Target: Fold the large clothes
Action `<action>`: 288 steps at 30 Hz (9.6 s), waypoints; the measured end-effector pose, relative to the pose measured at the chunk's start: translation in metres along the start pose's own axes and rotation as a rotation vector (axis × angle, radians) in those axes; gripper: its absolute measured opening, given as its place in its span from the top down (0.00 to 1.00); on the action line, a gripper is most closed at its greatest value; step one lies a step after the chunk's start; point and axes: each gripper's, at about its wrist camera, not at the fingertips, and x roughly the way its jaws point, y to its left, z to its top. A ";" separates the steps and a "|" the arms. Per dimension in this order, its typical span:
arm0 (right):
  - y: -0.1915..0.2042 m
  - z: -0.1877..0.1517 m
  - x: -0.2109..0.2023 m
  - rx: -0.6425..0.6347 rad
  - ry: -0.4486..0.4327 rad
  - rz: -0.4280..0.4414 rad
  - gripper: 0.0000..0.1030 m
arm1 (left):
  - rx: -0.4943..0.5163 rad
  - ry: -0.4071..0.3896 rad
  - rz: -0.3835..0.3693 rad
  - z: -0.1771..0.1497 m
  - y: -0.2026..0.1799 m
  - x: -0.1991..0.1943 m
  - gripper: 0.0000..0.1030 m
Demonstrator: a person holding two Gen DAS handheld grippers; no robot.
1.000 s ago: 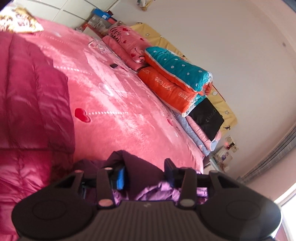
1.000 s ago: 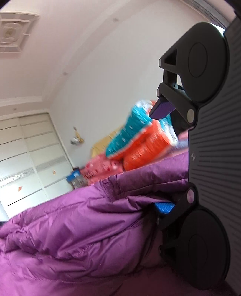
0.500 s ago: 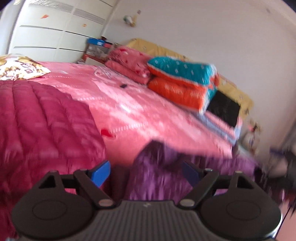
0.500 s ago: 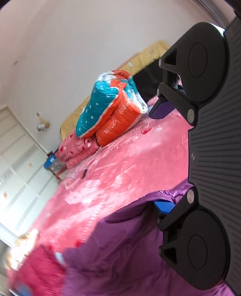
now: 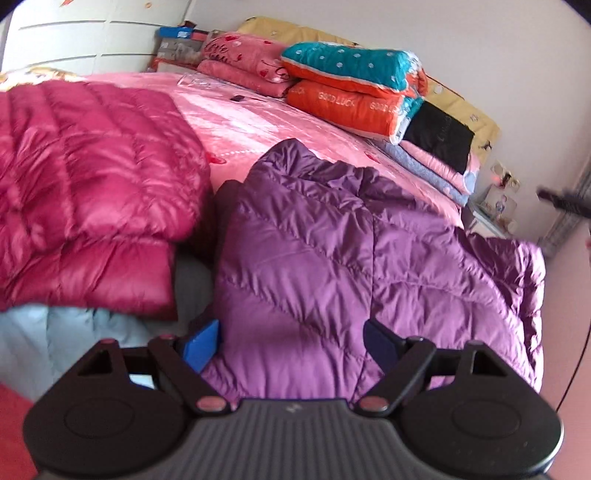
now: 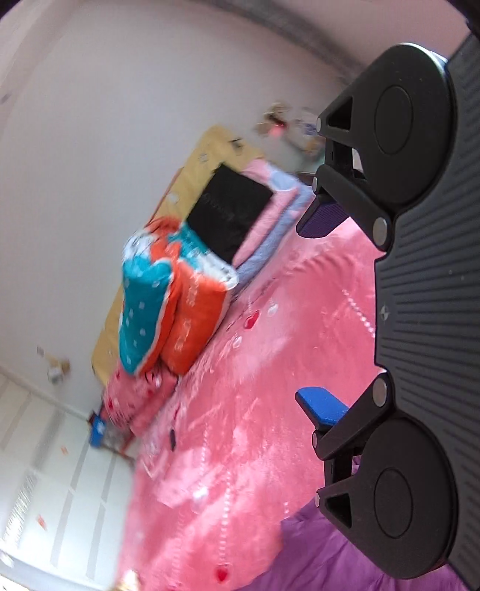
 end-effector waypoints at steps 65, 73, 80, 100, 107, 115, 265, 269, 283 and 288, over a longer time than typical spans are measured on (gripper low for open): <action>0.041 -0.299 -0.130 1.347 0.271 0.336 0.69 | -0.407 0.060 -0.037 -0.063 -0.019 -0.015 0.77; 0.043 -0.315 -0.189 1.332 0.324 0.331 0.69 | -0.382 0.082 -0.041 -0.105 -0.014 -0.081 0.77; 0.048 -0.329 -0.203 1.371 0.385 0.359 0.68 | -0.391 0.093 -0.026 -0.137 -0.003 -0.121 0.77; 0.039 -0.336 -0.229 1.380 0.468 0.240 0.02 | -0.110 -0.064 -0.088 -0.114 -0.043 -0.201 0.61; 0.036 -0.277 -0.252 1.032 0.188 0.125 0.02 | 0.050 -0.034 -0.125 -0.087 -0.074 -0.155 0.60; 0.050 -0.232 -0.183 0.776 0.032 0.104 0.09 | 0.190 -0.048 -0.012 -0.069 -0.104 -0.090 0.58; 0.091 -0.167 -0.210 0.520 0.072 0.102 0.00 | 0.298 -0.180 0.204 -0.085 -0.149 -0.165 0.01; 0.093 -0.161 -0.241 0.528 0.053 0.102 0.00 | 0.289 -0.204 0.193 -0.089 -0.151 -0.189 0.01; 0.093 -0.186 -0.292 0.557 0.083 0.138 0.00 | 0.234 -0.181 0.203 -0.109 -0.111 -0.223 0.01; 0.050 -0.211 -0.282 0.661 0.104 0.213 0.00 | 0.224 -0.174 0.225 -0.096 -0.085 -0.229 0.01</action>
